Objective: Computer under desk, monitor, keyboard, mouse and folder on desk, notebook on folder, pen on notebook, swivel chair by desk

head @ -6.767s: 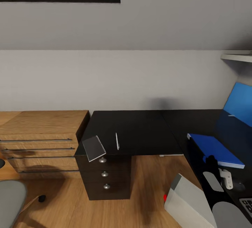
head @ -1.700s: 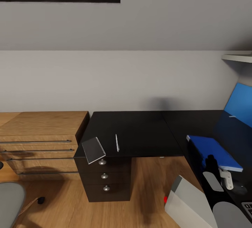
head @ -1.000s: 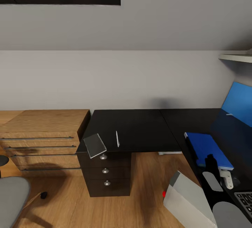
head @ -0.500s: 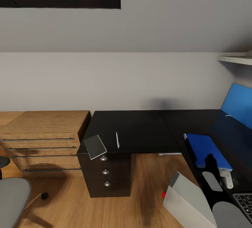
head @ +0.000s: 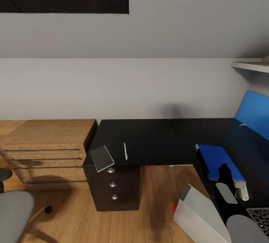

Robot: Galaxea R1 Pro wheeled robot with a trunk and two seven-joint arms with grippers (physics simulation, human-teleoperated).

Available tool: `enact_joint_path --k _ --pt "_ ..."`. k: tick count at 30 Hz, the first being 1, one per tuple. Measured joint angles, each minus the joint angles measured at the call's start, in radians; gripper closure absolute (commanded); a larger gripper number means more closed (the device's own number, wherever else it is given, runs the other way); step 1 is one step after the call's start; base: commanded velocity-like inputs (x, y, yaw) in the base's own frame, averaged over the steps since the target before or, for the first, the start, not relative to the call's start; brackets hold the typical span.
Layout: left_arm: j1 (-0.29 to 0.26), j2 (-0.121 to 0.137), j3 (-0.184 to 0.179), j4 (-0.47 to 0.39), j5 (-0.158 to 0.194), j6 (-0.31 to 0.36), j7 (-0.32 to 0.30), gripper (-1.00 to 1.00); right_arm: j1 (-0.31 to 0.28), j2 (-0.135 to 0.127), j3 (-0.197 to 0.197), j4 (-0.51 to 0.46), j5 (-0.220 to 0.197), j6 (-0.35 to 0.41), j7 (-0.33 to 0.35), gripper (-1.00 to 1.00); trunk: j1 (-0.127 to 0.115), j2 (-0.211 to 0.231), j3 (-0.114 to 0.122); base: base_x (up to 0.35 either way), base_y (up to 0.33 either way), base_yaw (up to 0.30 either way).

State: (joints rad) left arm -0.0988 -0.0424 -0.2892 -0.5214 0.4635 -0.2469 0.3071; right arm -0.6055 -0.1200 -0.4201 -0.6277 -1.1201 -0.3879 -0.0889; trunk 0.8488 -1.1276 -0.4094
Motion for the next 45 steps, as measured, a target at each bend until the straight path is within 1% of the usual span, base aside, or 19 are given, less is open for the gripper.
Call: enact_joint_path --k 4,7,9,10,11,12,17,18,26,27,30,31,33,34,35,37,39,40,45 --pt "0.0 -0.001 -0.001 0.002 0.001 0.002 0.001 -1.0 0.0 0.002 0.0 -0.004 0.001 -0.003 0.002 -1.0 -0.015 0.028 0.013 0.0 0.0 0.0" --pt "0.0 -0.001 -0.001 0.004 0.002 0.003 0.002 -1.0 0.001 0.014 0.007 -0.023 0.011 -0.005 0.005 -1.0 -0.027 0.049 0.022 0.0 0.0 0.0" --pt "0.0 -0.001 -0.001 0.005 0.002 0.004 0.002 -1.0 0.001 0.031 0.023 -0.051 0.035 -0.006 0.005 -1.0 -0.035 0.063 0.028 0.0 0.0 0.0" --pt "0.0 -0.001 -0.002 0.006 0.002 0.005 0.002 -1.0 0.003 0.054 0.037 -0.083 0.071 -0.007 0.005 -1.0 -0.038 0.07 0.031 0.0 0.0 0.0" --pt "0.0 -0.001 -0.001 0.006 0.002 0.006 0.002 -1.0 0.003 0.064 0.04 -0.094 0.086 -0.007 0.005 -1.0 -0.042 0.077 0.035 0.0 0.0 0.0" --pt "0.0 -0.002 -0.002 0.006 0.002 0.006 0.002 -1.0 0.004 0.082 0.045 -0.112 0.117 -0.006 0.004 -1.0 -0.046 0.084 0.038 0.0 0.0 0.0" --pt "0.0 -0.002 -0.002 0.006 0.002 0.007 0.002 -1.0 0.006 0.129 0.054 -0.134 0.209 -0.004 0.002 -1.0 -0.065 0.119 0.053 0.0 0.0 0.0" --pt "0.0 -0.002 -0.002 0.006 0.002 0.007 0.002 -1.0 0.006 0.145 0.056 -0.136 0.249 -0.002 0.002 -1.0 -0.069 0.126 0.056 0.0 0.0 0.0" --pt "0.0 -0.002 -0.002 0.008 0.002 0.008 0.002 -1.0 0.006 0.212 0.067 -0.132 0.398 0.001 0.001 -1.0 -0.1 0.182 0.082 0.0 0.0 0.0" --pt "0.0 -0.002 -0.002 0.009 0.002 0.008 0.002 -1.0 0.006 0.225 0.077 -0.122 0.431 0.001 0.001 -1.0 -0.104 0.189 0.085 0.0 0.0 0.0" --pt "0.0 -0.001 -0.002 0.009 0.002 0.008 0.002 -1.0 0.007 0.238 0.101 -0.09 0.479 0.001 0.0 -1.0 -0.115 0.21 0.094 0.0 0.0 0.0" --pt "0.0 -0.001 -0.002 0.009 0.002 0.009 0.002 -1.0 0.007 0.243 0.148 -0.044 0.502 0.001 0.0 -1.0 -0.119 0.217 0.097 0.0 0.0 0.0" --pt "0.0 -0.001 -0.002 0.009 0.001 0.01 0.002 -1.0 0.007 0.246 0.213 0.009 0.52 0.0 -0.001 -1.0 -0.127 0.231 0.104 0.0 0.0 0.0" --pt "0.0 -0.001 -0.002 0.009 0.001 0.011 0.002 -1.0 0.007 0.248 0.271 0.052 0.531 -0.002 -0.001 -1.0 -0.13 0.238 0.107 0.0 0.0 0.0" --pt "0.0 -0.002 -0.003 0.009 0.001 0.013 0.002 -1.0 0.007 0.25 0.371 0.135 0.539 -0.005 0.0 -1.0 -0.134 0.245 0.11 0.0 0.0 0.0" --pt "0.0 -0.003 -0.003 0.009 0.0 0.016 0.002 -1.0 0.007 0.25 0.425 0.214 0.542 -0.007 0.002 -1.0 -0.142 0.259 0.116 0.0 0.0 0.0" --pt "0.0 -0.003 -0.003 0.009 0.0 0.019 0.001 -1.0 0.007 0.251 0.457 0.287 0.545 -0.011 0.004 -1.0 -0.15 0.273 0.122 0.0 0.0 0.0" --pt "0.0 -0.003 -0.003 0.009 0.0 0.02 0.001 -1.0 0.007 0.251 0.465 0.311 0.546 -0.013 0.004 -1.0 -0.153 0.28 0.125 0.0 0.0 0.0" --pt "0.0 -0.003 -0.012 0.009 0.0 0.022 0.0 -1.0 0.007 0.25 0.483 0.42 0.548 -0.054 0.007 -1.0 -0.173 0.315 0.141 0.0 0.0 0.0"
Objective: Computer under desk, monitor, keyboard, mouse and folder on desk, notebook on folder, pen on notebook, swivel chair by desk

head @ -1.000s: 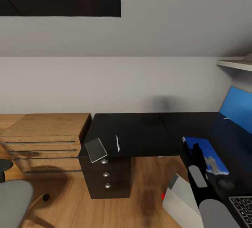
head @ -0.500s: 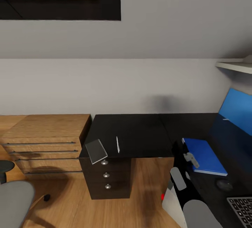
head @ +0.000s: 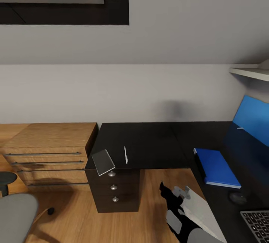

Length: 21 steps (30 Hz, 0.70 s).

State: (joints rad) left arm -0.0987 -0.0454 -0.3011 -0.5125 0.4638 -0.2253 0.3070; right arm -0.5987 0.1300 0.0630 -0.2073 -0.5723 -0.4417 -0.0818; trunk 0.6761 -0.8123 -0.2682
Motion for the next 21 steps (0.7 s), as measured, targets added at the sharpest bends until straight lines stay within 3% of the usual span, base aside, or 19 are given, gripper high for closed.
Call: enact_joint_path --k 5,11,14,15,16,18,21 --pt "0.0 0.0 -0.023 0.0 0.001 0.001 0.0 -1.0 0.001 -0.005 0.004 0.158 0.001 -0.06 0.002 -1.0 -0.012 0.021 0.01 0.0 0.0 0.0" --pt "0.0 0.001 -0.031 0.0 0.0 -0.002 0.002 -1.0 0.04 -0.033 0.007 0.21 0.008 -0.078 0.003 -1.0 -0.012 0.021 0.009 0.0 0.0 0.0" --pt "0.0 0.003 -0.03 -0.001 0.0 -0.006 0.003 -1.0 0.086 -0.045 0.021 0.219 0.061 -0.082 0.003 -1.0 -0.012 0.021 0.009 0.0 0.0 0.0" --pt "0.0 0.004 -0.029 -0.001 0.0 -0.007 0.003 -1.0 0.097 -0.048 0.027 0.221 0.097 -0.082 0.003 -1.0 -0.012 0.021 0.01 0.0 0.0 0.0" --pt "0.0 0.004 -0.027 -0.001 0.001 -0.008 0.004 -1.0 0.107 -0.049 0.033 0.223 0.165 -0.081 0.002 -1.0 -0.012 0.021 0.01 0.0 0.0 0.0" --pt "0.0 0.004 -0.026 0.0 0.002 -0.008 0.004 -1.0 0.112 -0.048 0.035 0.224 0.197 -0.08 0.001 -1.0 -0.012 0.021 0.01 0.0 0.0 0.0" --pt "0.0 0.005 -0.025 0.0 0.003 -0.008 0.005 -1.0 0.115 -0.047 0.036 0.225 0.212 -0.079 0.001 -1.0 -0.012 0.021 0.01 0.0 0.0 0.0"
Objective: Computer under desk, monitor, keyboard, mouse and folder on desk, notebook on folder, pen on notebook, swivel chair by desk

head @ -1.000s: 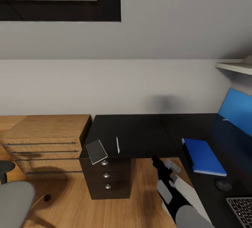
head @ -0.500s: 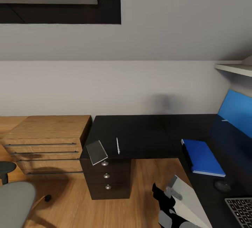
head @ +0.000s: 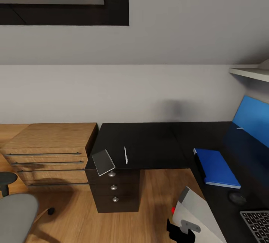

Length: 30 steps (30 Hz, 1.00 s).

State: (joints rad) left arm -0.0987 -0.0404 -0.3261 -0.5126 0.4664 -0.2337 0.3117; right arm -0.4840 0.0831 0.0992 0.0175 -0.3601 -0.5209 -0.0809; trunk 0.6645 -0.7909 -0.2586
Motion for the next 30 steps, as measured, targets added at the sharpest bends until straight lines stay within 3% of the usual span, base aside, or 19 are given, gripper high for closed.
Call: enact_joint_path --k 19,30 --pt "0.0 0.0 -0.002 0.0 0.001 0.004 -0.002 -1.0 0.003 0.011 0.001 0.001 0.014 -0.006 0.0 -1.0 0.0 0.0 0.0 0.0 0.0 0.0" --pt "0.0 0.0 -0.003 0.0 0.002 0.006 -0.003 -1.0 0.003 0.013 0.001 0.001 0.016 -0.005 0.0 -1.0 0.0 0.0 -0.003 0.036 0.166 0.186"
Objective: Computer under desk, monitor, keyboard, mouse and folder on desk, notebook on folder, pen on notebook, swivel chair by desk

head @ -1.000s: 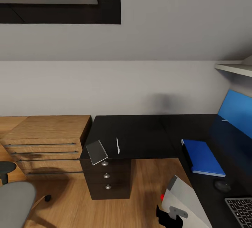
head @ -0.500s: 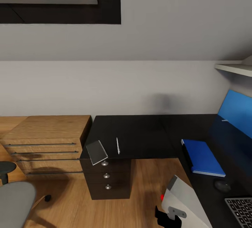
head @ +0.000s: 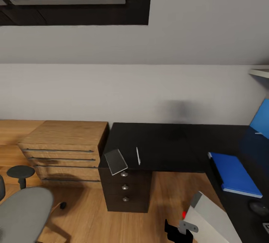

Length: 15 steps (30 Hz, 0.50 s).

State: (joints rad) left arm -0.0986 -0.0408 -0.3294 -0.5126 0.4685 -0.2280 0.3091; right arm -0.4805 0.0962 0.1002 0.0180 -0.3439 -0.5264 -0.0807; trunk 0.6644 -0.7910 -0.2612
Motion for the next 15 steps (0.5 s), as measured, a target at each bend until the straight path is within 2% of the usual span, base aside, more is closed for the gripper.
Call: enact_joint_path --k 10,15 --pt "0.0 0.0 0.003 0.0 -0.001 -0.004 0.0 -1.0 0.0 0.0 0.0 0.0 0.001 0.001 0.001 -1.0 0.0 0.0 0.0 0.22 0.163 0.007" --pt "0.0 0.0 -0.002 -0.001 -0.004 -0.008 -0.001 -1.0 0.0 -0.002 -0.001 0.0 0.0 0.005 0.001 -1.0 0.0 0.0 0.0 0.119 0.102 0.0"
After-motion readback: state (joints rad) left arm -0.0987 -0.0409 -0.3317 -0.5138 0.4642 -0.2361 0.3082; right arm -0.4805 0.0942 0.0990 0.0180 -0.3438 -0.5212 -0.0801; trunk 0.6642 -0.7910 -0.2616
